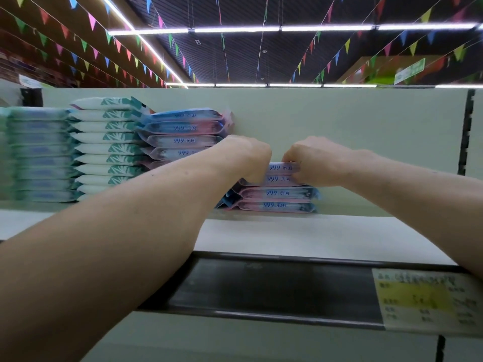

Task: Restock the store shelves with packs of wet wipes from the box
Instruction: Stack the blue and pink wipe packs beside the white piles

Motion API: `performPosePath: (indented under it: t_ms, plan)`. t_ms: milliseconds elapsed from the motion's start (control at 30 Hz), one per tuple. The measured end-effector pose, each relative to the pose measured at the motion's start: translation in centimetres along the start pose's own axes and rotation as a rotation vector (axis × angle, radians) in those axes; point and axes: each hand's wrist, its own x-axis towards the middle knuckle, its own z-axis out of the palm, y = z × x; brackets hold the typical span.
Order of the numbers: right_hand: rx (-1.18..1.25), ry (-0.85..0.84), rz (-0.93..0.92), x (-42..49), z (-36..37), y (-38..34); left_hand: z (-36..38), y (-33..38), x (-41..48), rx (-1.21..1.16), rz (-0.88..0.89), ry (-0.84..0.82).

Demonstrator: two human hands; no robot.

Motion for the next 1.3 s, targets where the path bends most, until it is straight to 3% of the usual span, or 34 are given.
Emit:
performPosePath:
  t_ms: [133, 633, 833, 1067, 1300]
  plan:
    - [0.012, -0.002, -0.024, -0.2, 0.0, 0.0, 0.3, 0.2, 0.0, 0.048, 0.013, 0.023]
    - [-0.017, -0.101, -0.042, 0.4, -0.7, -0.3, -1.3, 0.5, -0.4, 0.047, 0.044, -0.128]
    - [-0.096, -0.143, -0.033, 0.7, -0.9, -0.9, -1.2, 1.8, -0.8, 0.030, 0.001, -0.056]
    - [-0.002, -0.170, -0.031, -0.7, -1.5, -0.5, -1.9, 1.5, -2.4, -0.080, -0.041, -0.006]
    - [0.000, -0.164, 0.084, -4.1, -3.3, -0.5, -3.5, 2.0, -4.0, -0.113, 0.034, 0.076]
